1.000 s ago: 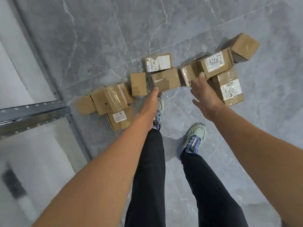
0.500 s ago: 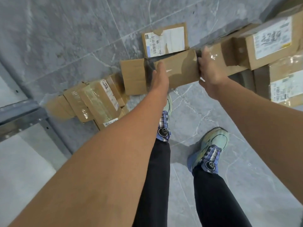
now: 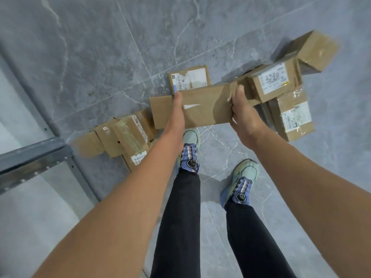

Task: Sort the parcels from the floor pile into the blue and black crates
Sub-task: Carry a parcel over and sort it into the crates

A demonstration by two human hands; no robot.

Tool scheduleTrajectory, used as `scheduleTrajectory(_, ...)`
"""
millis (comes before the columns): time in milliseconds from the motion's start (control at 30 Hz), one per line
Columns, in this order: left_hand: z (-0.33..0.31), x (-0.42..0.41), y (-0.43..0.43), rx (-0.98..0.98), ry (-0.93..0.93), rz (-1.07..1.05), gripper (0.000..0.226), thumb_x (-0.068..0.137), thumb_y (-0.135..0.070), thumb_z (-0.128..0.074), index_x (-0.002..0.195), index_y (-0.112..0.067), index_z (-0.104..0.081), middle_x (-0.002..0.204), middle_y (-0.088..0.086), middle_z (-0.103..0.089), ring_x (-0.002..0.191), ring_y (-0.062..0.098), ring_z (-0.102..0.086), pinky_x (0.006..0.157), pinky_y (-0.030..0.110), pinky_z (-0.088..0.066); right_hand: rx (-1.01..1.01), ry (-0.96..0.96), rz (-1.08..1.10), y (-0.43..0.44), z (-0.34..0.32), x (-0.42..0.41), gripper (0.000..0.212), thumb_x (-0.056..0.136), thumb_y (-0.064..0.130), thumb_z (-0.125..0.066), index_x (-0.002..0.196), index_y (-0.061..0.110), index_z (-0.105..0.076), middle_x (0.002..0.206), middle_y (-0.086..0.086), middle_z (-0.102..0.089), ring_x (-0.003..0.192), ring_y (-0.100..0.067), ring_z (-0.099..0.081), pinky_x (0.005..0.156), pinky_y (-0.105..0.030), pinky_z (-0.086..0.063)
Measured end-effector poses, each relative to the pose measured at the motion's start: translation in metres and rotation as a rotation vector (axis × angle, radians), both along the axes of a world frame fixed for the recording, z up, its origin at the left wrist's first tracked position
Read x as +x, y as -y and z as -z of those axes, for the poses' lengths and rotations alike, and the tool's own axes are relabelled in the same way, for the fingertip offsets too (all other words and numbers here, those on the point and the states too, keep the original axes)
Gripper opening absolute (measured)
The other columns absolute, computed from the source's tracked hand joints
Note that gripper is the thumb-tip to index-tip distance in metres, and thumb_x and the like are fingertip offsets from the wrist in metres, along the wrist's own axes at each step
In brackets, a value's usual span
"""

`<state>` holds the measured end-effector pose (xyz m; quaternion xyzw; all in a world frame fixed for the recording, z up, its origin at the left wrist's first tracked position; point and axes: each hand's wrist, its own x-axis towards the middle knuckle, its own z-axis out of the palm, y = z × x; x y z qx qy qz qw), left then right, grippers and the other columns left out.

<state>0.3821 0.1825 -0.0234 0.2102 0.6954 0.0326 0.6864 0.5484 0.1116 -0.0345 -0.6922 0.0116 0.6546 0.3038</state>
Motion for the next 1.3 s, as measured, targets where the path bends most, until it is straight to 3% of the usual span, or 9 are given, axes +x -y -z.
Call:
scheduleTrajectory(100,-0.074,0.012,0.002,0.055,0.037,0.043,0.106,0.066,-0.096,-0.04,0.155,-0.039,-0.041,0.16,-0.004,-0.043,0.145,0.018,-0.04,0.123,0.049,-0.027,0.061,0.009,0.036,0.002,-0.066,0.012,0.062,0.104,0.071,-0.019,0.149,0.039,-0.047,0.138,0.025,-0.052,0.137,-0.001,-0.04,0.127,-0.036,-0.02)
scheduleTrajectory(233,-0.182,0.028,0.006,0.152,0.063,0.091,0.101,0.07,-0.097,-0.038,0.155,-0.043,-0.039,0.161,-0.008,-0.04,0.147,0.016,-0.038,0.123,0.051,-0.025,0.142,-0.025,0.04,0.009,-0.171,0.03,0.08,0.095,0.084,-0.024,0.158,0.039,-0.041,0.16,0.02,-0.042,0.149,-0.001,-0.033,0.129,-0.044,-0.016)
scheduleTrajectory(367,-0.294,0.05,0.013,0.235,0.095,0.153,0.077,0.093,-0.082,-0.032,0.154,-0.037,-0.042,0.149,-0.013,-0.049,0.138,0.011,-0.045,0.115,0.036,-0.03,0.247,-0.027,0.06,0.029,-0.285,0.049,0.097,0.072,0.101,-0.037,0.149,0.044,-0.053,0.155,0.022,-0.05,0.148,-0.002,-0.038,0.129,-0.047,-0.018)
scheduleTrajectory(467,-0.372,0.067,0.026,0.305,0.139,0.236,0.085,0.082,-0.092,-0.032,0.152,-0.044,-0.044,0.154,-0.012,-0.048,0.142,0.013,-0.042,0.12,0.042,-0.027,0.303,0.031,0.111,0.049,-0.368,0.063,0.092,0.07,0.102,-0.04,0.14,0.046,-0.061,0.152,0.017,-0.053,0.145,-0.005,-0.04,0.127,-0.05,-0.023)
scheduleTrajectory(600,-0.459,0.095,0.047,0.382,0.202,0.325,0.047,0.094,-0.081,-0.03,0.109,-0.06,-0.068,0.121,-0.019,-0.069,0.125,0.01,-0.057,0.116,0.048,-0.034,0.32,0.097,0.197,0.078,-0.46,0.088,0.078,0.093,0.083,-0.031,0.151,0.034,-0.05,0.15,0.019,-0.049,0.126,0.002,-0.05,0.108,-0.026,-0.039)
scheduleTrajectory(667,-0.495,0.108,0.058,0.422,0.246,0.389,0.049,0.094,-0.081,-0.031,0.119,-0.056,-0.065,0.118,-0.022,-0.071,0.119,0.005,-0.061,0.117,0.047,-0.035,0.33,0.121,0.224,0.096,-0.498,0.099,0.086,0.089,0.089,-0.031,0.154,0.035,-0.046,0.154,0.019,-0.044,0.134,-0.001,-0.046,0.11,-0.029,-0.037)
scheduleTrajectory(800,-0.545,0.134,0.071,0.464,0.345,0.499,0.056,0.093,-0.082,-0.031,0.131,-0.052,-0.06,0.129,-0.022,-0.067,0.12,0.003,-0.06,0.118,0.047,-0.035,0.378,0.187,0.36,0.129,-0.559,0.116,0.09,0.089,0.089,-0.03,0.159,0.034,-0.041,0.164,0.014,-0.035,0.154,-0.009,-0.026,0.13,-0.048,-0.014)
scheduleTrajectory(1067,-0.614,0.195,0.094,0.493,0.561,0.847,0.062,0.095,-0.078,-0.031,0.143,-0.046,-0.053,0.136,-0.017,-0.064,0.128,0.005,-0.056,0.107,0.038,-0.043,0.43,0.35,0.633,0.205,-0.639,0.12,0.119,0.054,0.111,-0.038,0.153,0.045,-0.047,0.164,0.014,-0.038,0.154,-0.012,-0.027,0.129,-0.049,-0.016)
scheduleTrajectory(1300,-0.644,0.246,0.136,0.446,0.721,1.185,0.064,0.094,-0.078,-0.031,0.144,-0.044,-0.052,0.138,-0.018,-0.062,0.129,0.003,-0.054,0.108,0.038,-0.042,0.389,0.463,0.931,0.275,-0.672,0.1,0.11,0.064,0.105,-0.036,0.153,0.042,-0.048,0.164,0.016,-0.038,0.154,-0.009,-0.028,0.129,-0.048,-0.016)
